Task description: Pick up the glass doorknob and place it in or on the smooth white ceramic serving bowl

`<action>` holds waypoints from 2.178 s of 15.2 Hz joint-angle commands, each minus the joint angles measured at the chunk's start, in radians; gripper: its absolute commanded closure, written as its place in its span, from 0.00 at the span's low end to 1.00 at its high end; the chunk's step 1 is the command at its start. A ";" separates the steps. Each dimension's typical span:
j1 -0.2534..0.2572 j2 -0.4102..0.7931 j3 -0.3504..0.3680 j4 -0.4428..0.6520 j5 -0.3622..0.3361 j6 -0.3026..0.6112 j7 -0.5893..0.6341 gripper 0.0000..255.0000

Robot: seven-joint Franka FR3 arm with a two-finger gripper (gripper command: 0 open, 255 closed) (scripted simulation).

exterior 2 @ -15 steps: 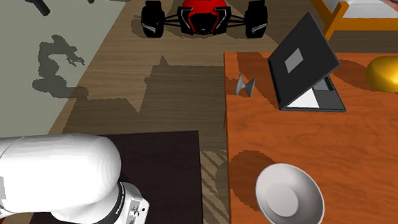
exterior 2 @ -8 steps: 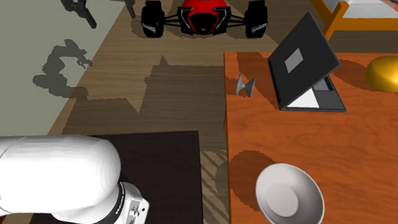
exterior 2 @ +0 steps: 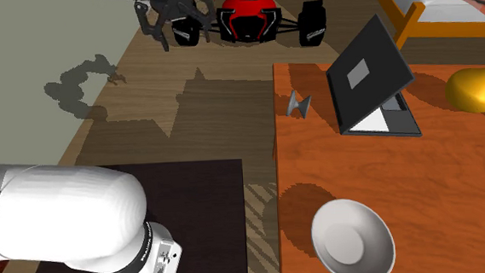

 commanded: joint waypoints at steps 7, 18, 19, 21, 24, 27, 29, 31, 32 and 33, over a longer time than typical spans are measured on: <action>-0.031 0.251 -0.131 0.061 0.010 0.203 -0.137 0.00; -0.096 0.678 -0.227 0.277 0.210 0.394 -0.395 0.00; -0.110 0.719 -0.225 0.304 0.234 0.402 -0.419 0.00; -0.140 0.799 -0.219 0.364 0.281 0.415 -0.465 0.00; -0.192 0.918 -0.200 0.462 0.341 0.423 -0.523 0.00; -0.247 1.036 -0.177 0.574 0.389 0.420 -0.569 0.00; -0.284 1.115 -0.161 0.656 0.414 0.412 -0.592 0.00; -0.321 1.195 -0.146 0.746 0.435 0.398 -0.611 0.00; -0.339 1.236 -0.139 0.794 0.443 0.389 -0.618 0.00; -0.343 1.245 -0.137 0.805 0.445 0.387 -0.619 0.00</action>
